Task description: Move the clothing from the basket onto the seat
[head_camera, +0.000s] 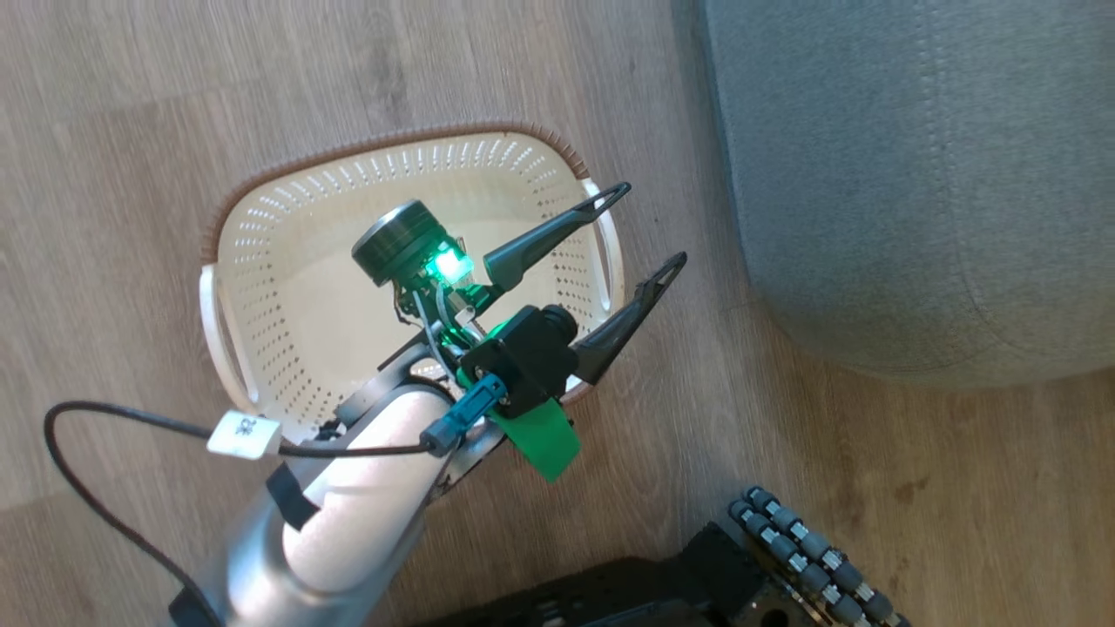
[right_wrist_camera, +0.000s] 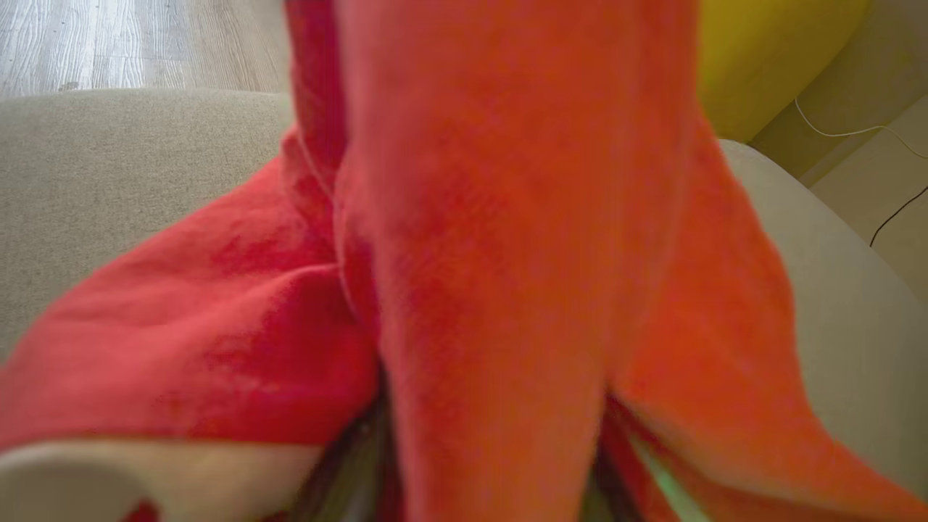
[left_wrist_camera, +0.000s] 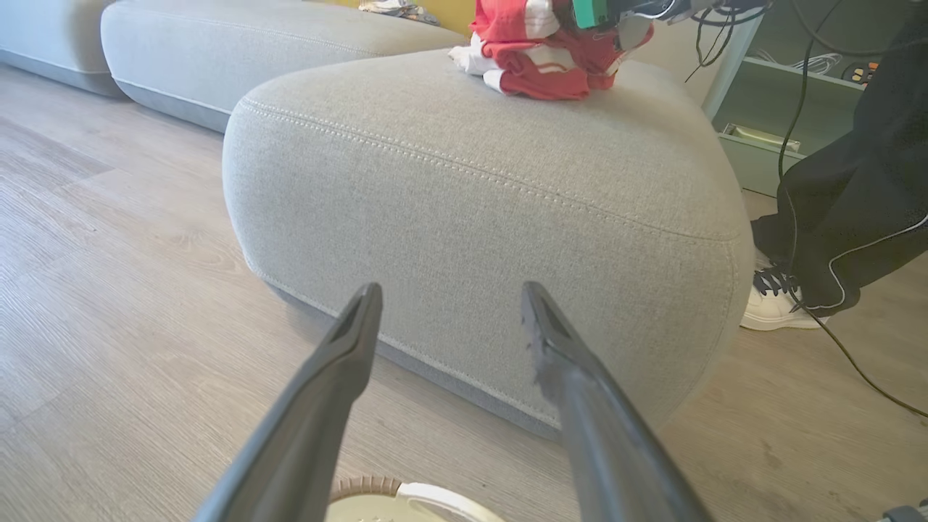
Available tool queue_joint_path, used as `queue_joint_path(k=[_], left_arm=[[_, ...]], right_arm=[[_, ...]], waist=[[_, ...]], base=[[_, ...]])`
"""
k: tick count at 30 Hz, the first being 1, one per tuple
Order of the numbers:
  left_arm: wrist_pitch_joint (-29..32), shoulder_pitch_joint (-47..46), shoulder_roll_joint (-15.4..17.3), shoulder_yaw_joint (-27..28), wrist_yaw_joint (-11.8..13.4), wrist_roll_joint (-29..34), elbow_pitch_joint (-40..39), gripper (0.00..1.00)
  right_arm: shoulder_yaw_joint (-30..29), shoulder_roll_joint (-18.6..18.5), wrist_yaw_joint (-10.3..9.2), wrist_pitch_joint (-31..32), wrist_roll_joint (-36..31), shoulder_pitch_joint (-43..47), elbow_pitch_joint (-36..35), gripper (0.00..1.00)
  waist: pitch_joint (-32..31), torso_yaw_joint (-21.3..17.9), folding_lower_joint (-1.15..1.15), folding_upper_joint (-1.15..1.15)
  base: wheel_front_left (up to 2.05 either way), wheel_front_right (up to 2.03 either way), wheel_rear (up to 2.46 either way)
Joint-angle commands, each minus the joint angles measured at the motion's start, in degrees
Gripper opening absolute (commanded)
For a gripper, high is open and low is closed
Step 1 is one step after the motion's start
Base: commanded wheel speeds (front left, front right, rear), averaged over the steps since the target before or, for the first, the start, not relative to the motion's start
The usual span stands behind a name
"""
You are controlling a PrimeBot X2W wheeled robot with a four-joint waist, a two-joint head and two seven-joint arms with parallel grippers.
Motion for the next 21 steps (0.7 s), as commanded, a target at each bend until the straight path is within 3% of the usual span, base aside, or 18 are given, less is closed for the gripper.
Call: queue_joint_path(k=[1, 16, 21], left_arm=[[-0.3, 0.3, -0.7, 1.0, 0.3, -0.3, -1.6, 1.0], [-0.3, 4.2, -3.9, 2.8, 0.3, -2.6, -1.0, 1.0], [-0.3, 6.9, -4.6, 4.3, 0.4, -2.9, -1.0, 1.0]], right_arm=[[0.4, -1.1, -0.01, -0.3, -0.6, 0.2, -0.7, 1.0], [8.7, 2.1, -0.01, -1.0, -2.0, 5.7, 0.9, 1.0], [12.3, 3.8, -0.01, -1.1, 1.6, 8.7, -5.0, 1.0]], waist=[[-1.1, -0.3, 0.0, 0.0], [-13.8, -1.3, 0.0, 0.0], [-18.8, -1.0, 0.0, 0.0]], base=[[0.0, 0.0, 0.0], [0.0, 0.0, 0.0], [0.0, 0.0, 0.0]])
